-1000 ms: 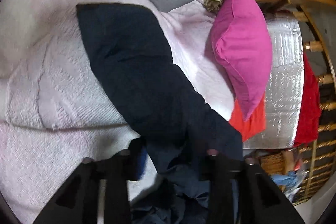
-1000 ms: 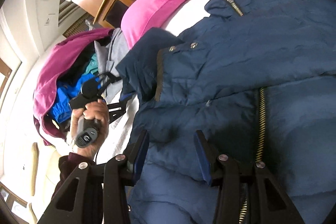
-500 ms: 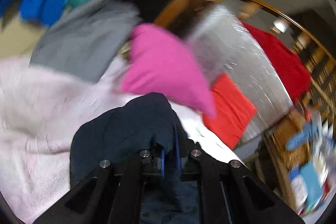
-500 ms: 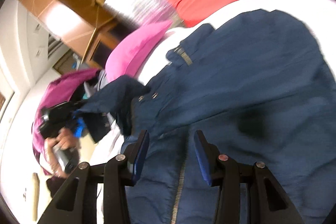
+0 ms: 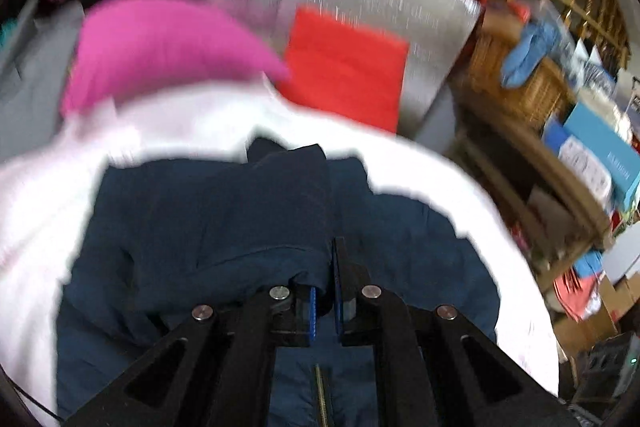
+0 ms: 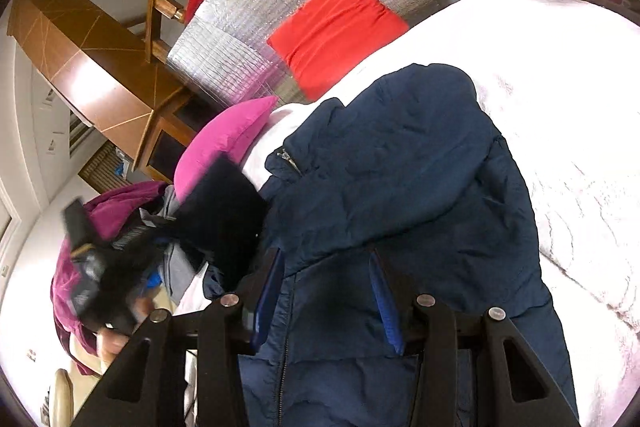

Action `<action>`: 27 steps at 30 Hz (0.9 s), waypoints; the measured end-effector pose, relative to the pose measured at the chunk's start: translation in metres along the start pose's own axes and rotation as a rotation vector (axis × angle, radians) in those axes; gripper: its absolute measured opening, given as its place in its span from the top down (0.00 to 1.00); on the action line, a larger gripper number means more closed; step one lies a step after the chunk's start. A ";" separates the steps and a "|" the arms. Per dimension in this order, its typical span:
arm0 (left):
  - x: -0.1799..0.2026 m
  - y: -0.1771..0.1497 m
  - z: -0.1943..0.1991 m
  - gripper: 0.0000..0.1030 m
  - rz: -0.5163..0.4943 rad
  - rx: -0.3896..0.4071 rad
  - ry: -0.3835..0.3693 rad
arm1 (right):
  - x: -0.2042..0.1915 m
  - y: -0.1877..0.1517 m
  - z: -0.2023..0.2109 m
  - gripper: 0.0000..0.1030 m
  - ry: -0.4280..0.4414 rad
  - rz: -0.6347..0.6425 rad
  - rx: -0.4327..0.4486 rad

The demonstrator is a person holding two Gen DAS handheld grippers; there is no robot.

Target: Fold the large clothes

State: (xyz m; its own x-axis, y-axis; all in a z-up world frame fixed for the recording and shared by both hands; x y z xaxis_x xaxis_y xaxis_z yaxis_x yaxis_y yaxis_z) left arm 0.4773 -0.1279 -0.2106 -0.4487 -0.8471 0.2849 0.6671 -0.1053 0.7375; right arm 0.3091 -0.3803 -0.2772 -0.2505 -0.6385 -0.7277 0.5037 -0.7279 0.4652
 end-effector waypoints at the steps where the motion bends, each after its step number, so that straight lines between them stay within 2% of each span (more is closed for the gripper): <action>1: 0.000 -0.004 -0.009 0.93 0.006 -0.033 -0.020 | 0.000 -0.001 -0.002 0.54 0.001 -0.002 -0.003; 5: 0.000 -0.030 -0.035 0.92 0.013 -0.196 -0.063 | 0.006 -0.003 -0.008 0.54 -0.003 -0.016 -0.017; 8: 0.005 -0.041 -0.034 0.88 0.000 -0.259 -0.077 | 0.012 -0.004 -0.009 0.54 -0.008 -0.028 -0.022; 10: 0.000 -0.039 -0.027 0.71 0.004 -0.278 -0.129 | 0.012 -0.005 -0.009 0.54 -0.009 -0.031 -0.024; 11: -0.002 -0.039 -0.021 0.65 0.016 -0.280 -0.159 | 0.012 -0.005 -0.009 0.54 -0.010 -0.031 -0.024; 12: -0.008 -0.037 -0.011 0.54 0.039 -0.285 -0.206 | 0.012 -0.004 -0.009 0.53 -0.010 -0.030 -0.023; 13: -0.011 -0.036 -0.006 0.38 0.050 -0.293 -0.228 | 0.011 -0.004 -0.009 0.53 -0.011 -0.030 -0.024; 14: -0.014 -0.034 -0.001 0.31 0.051 -0.300 -0.229 | 0.010 -0.004 -0.010 0.49 -0.011 -0.030 -0.027; 15: -0.018 -0.030 0.005 0.28 0.045 -0.288 -0.215 | 0.009 -0.005 -0.010 0.43 -0.011 -0.030 -0.030; 17: -0.032 -0.025 0.019 0.28 0.034 -0.259 -0.178 | 0.004 -0.006 -0.013 0.40 -0.009 -0.026 -0.030; 21: -0.075 -0.023 0.041 0.27 0.097 -0.246 -0.174 | -0.013 -0.015 -0.022 0.40 -0.016 0.017 -0.053; 22: -0.086 -0.022 0.043 0.27 0.121 -0.237 -0.152 | -0.017 -0.018 -0.024 0.40 -0.015 0.028 -0.057; 26: -0.137 -0.022 0.044 0.27 0.235 -0.225 0.014 | -0.045 -0.026 -0.042 0.39 -0.026 0.100 -0.093; 27: -0.148 -0.024 0.046 0.27 0.258 -0.231 0.049 | -0.054 -0.028 -0.048 0.36 -0.030 0.125 -0.103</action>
State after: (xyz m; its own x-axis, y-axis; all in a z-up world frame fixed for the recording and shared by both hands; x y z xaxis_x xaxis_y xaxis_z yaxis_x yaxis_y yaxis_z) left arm 0.5004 0.0239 -0.2425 -0.2223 -0.8844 0.4104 0.8745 0.0053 0.4850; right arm 0.3481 -0.3135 -0.2753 -0.2050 -0.7306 -0.6513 0.6143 -0.6140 0.4955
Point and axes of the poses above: each gripper's, at about its wrist camera, not at the fingertips, and z roughly against the way its jaws point, x to its right, y to its top, the point moved 3 cm from there along -z, roughly the way its jaws point, and after that the axes turned 7 degrees about -z, right-handed, at the moved point
